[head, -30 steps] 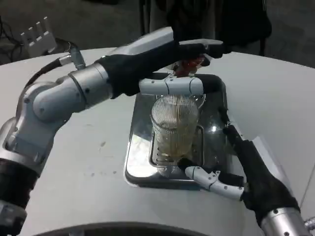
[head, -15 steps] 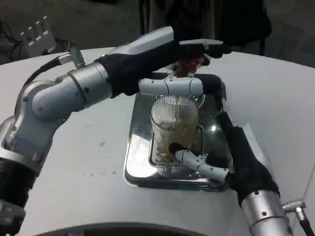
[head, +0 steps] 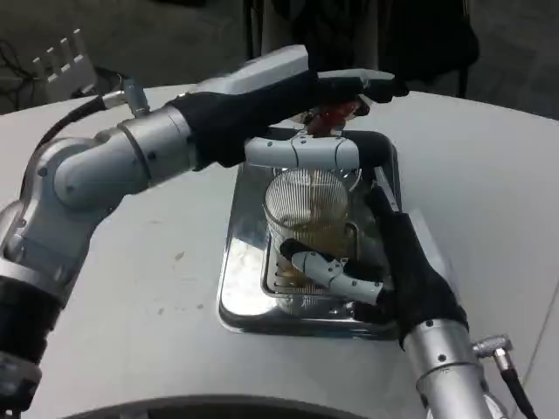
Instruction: Grasp the cup under the faucet to collect the drink, then remove the cup.
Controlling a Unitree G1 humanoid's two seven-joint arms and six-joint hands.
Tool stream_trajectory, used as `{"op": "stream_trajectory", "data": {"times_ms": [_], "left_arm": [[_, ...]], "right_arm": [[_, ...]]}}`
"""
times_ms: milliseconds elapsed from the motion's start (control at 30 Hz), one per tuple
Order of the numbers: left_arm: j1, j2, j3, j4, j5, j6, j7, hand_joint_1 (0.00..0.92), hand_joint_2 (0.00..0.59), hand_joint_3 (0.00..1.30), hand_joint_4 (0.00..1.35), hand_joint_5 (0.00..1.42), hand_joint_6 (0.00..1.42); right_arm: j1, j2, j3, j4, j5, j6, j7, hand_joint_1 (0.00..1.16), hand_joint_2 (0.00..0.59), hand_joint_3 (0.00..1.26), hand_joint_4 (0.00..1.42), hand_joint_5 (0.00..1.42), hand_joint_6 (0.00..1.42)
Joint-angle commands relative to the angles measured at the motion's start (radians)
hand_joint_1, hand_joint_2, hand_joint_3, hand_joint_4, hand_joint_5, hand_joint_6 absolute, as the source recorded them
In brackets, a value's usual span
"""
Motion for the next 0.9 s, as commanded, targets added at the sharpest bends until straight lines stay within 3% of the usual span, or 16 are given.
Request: {"op": "stream_trajectory", "data": {"times_ms": [33,200,467,900], "left_arm": [[0.011,0.027,-0.012,0.033,0.039,0.017,-0.024,0.0,0.111,0.17,0.13,0.2,0.28],[0.009,0.032,-0.008,0.037,0.039,0.013,-0.028,0.0,0.113,0.17,0.12,0.19,0.28],[0.0,0.041,-0.006,0.051,0.039,0.003,-0.029,0.0,0.126,0.18,0.13,0.19,0.28],[-0.012,0.045,-0.006,0.072,0.041,-0.011,-0.033,0.0,0.135,0.18,0.13,0.19,0.28]], "right_arm": [[-0.043,0.013,0.008,0.065,0.032,-0.033,-0.008,0.82,0.192,0.0,0.0,0.05,0.13],[-0.068,0.009,0.009,0.122,0.047,-0.058,-0.019,0.82,0.192,0.0,0.0,0.03,0.1],[-0.104,0.041,-0.006,0.211,0.066,-0.098,-0.1,0.8,0.178,0.0,0.0,0.03,0.1],[-0.146,0.047,-0.011,0.308,0.104,-0.153,-0.124,0.78,0.181,0.0,0.0,0.02,0.08]]}}
